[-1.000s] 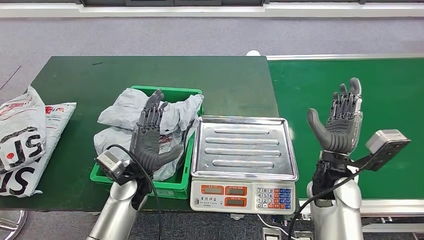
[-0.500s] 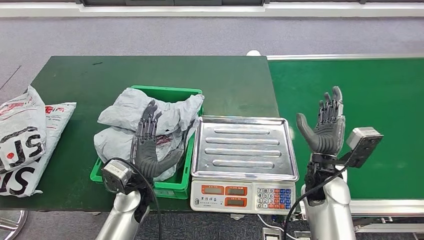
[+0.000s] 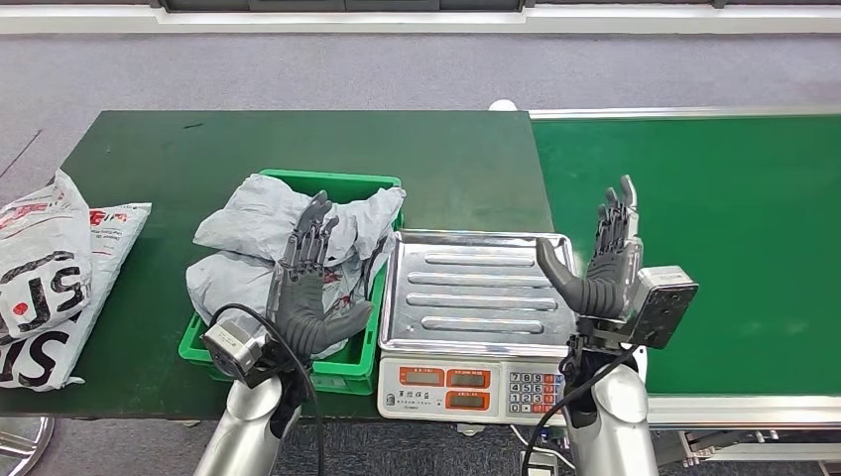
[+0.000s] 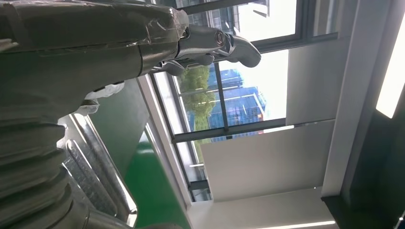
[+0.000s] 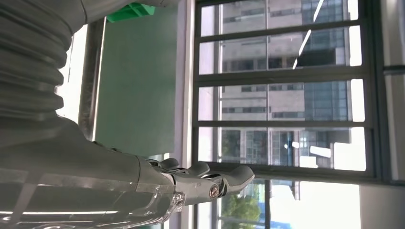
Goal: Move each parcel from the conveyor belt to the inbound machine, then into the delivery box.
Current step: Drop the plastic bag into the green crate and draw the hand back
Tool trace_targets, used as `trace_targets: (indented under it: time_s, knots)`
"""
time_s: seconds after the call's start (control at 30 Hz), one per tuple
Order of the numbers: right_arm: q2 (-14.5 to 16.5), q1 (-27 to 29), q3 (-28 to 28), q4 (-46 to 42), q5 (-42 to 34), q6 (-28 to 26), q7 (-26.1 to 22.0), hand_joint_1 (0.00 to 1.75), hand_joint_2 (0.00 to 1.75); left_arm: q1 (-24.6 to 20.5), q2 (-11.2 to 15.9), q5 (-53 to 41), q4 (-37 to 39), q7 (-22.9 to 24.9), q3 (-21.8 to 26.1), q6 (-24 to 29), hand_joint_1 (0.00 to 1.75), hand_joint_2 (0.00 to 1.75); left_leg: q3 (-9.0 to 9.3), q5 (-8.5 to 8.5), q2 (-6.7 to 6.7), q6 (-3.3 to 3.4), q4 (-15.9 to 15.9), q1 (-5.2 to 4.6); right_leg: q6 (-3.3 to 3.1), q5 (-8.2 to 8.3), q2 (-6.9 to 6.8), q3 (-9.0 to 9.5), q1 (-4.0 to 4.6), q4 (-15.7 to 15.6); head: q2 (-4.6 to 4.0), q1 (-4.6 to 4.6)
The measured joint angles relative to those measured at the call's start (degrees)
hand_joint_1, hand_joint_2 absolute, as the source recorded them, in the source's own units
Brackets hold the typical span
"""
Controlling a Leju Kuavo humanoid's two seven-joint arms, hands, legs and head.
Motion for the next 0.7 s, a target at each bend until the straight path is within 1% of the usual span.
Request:
trace_targets:
  time_s: [0.27,0.47,0.7]
  knots:
    - [0.3,1.9,0.0,-0.3,-0.8,1.2,-0.5,0.00,1.75,-0.8,0.0,0.5,1.2,-0.6,0.0,-0.9,0.00,1.75,0.00,0.00,0.03,0.00,0.0,-0.02,0.00,0.00,0.02,-0.02,-0.02,0.0,0.00,0.00]
    - [0.7,2.1,-1.1,-0.3,-2.8,3.6,-0.6,0.00,1.75,-2.1,-0.1,0.9,2.2,-0.1,0.0,-1.8,0.00,1.75,0.01,0.00,0.06,0.00,0.0,-0.01,0.00,0.01,0.04,-0.03,-0.01,0.0,0.00,0.00]
    - [0.9,3.2,-2.0,-0.3,-1.7,4.7,2.3,0.00,1.75,-2.0,-0.2,0.0,2.5,1.4,0.0,-1.4,0.00,1.75,0.00,0.00,0.07,0.00,0.0,-0.01,0.00,0.01,0.05,-0.03,-0.01,0.0,0.00,0.00]
